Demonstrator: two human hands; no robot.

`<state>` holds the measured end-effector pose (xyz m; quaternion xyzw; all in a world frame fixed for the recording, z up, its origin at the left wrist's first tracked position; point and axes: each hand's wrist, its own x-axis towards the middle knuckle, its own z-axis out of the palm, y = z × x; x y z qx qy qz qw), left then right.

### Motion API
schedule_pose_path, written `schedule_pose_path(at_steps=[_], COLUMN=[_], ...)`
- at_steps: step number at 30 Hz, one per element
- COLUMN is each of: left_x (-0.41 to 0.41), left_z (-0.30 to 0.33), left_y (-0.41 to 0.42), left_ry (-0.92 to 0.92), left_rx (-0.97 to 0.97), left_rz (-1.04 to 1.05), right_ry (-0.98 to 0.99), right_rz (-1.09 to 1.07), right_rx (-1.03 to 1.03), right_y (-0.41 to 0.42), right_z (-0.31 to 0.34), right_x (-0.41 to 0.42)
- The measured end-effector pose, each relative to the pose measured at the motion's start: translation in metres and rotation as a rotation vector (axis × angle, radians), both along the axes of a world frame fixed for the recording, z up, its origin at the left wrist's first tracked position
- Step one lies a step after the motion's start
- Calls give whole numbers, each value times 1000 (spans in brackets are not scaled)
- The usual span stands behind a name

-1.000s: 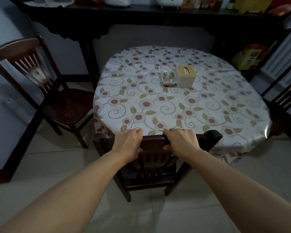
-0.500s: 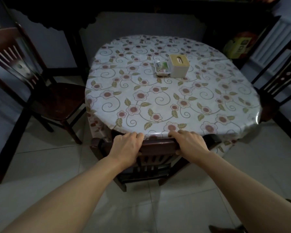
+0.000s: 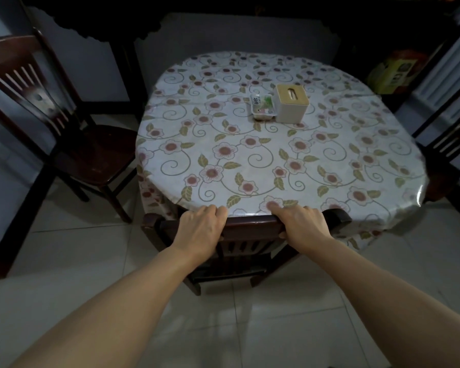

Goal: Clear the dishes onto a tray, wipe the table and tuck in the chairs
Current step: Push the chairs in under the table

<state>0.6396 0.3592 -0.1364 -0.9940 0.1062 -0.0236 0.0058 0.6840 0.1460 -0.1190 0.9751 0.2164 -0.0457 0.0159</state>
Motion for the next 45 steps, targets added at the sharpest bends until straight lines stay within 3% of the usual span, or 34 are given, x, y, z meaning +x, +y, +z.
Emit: schedule_pose_path(at_steps=[21,36,45], left_x=[50,36,1], left_z=[-12,11,60], left_y=[-4,-12,5], left_ry=[10,162,100], left_rx=[46,0,-12], left_rz=[56,91,170], right_ry=[15,71,28], right_rz=[-22,-56,58], right_rx=[48,-96,102], right_y=[2,14,42], right_z=[-23,-7,45], right_x=[47,38,7])
